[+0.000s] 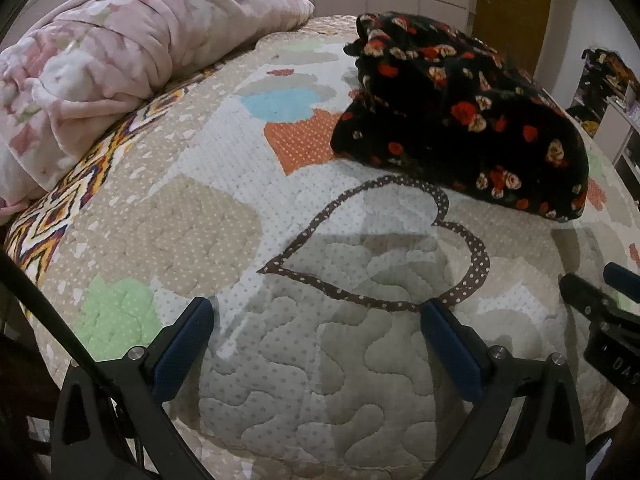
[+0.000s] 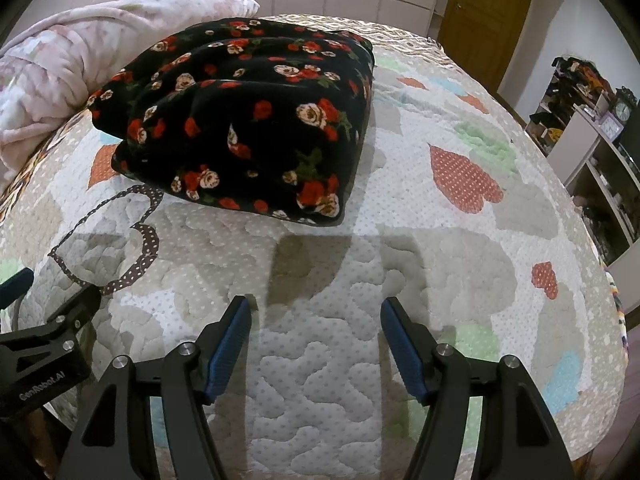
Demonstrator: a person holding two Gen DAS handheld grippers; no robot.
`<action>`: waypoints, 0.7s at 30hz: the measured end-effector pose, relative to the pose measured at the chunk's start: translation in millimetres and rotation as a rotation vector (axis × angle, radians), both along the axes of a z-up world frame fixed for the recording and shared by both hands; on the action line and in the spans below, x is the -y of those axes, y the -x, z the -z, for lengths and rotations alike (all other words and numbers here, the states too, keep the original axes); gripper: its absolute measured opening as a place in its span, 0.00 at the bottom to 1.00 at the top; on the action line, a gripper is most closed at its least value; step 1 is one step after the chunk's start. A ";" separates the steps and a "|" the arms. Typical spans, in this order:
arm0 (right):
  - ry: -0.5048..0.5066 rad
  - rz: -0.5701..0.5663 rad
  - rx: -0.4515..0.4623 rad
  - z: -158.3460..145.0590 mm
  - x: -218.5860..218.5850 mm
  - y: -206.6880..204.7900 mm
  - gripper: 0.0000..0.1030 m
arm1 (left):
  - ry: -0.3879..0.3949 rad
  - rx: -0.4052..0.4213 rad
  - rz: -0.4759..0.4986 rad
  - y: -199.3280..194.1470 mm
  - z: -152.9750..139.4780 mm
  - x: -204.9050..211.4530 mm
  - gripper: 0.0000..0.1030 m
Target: Fold large clothes
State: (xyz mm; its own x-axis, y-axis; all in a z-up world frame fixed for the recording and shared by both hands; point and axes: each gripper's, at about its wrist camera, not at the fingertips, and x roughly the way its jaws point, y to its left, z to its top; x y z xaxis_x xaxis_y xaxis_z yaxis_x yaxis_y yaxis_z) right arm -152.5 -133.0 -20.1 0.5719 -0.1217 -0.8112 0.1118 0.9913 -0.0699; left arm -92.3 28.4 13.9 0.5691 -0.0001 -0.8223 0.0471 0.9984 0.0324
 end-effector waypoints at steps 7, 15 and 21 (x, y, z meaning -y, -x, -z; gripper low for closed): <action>0.007 -0.005 0.006 -2.4 -2.2 2.0 0.69 | -0.006 0.045 -0.013 6.8 -14.3 -1.7 1.00; 0.019 -0.011 0.013 -3.4 -4.0 3.1 0.69 | -0.009 0.082 -0.008 12.9 -26.4 0.8 1.00; 0.024 0.008 0.033 -5.3 0.3 4.3 0.70 | -0.011 0.077 -0.025 12.9 -27.2 -3.2 1.00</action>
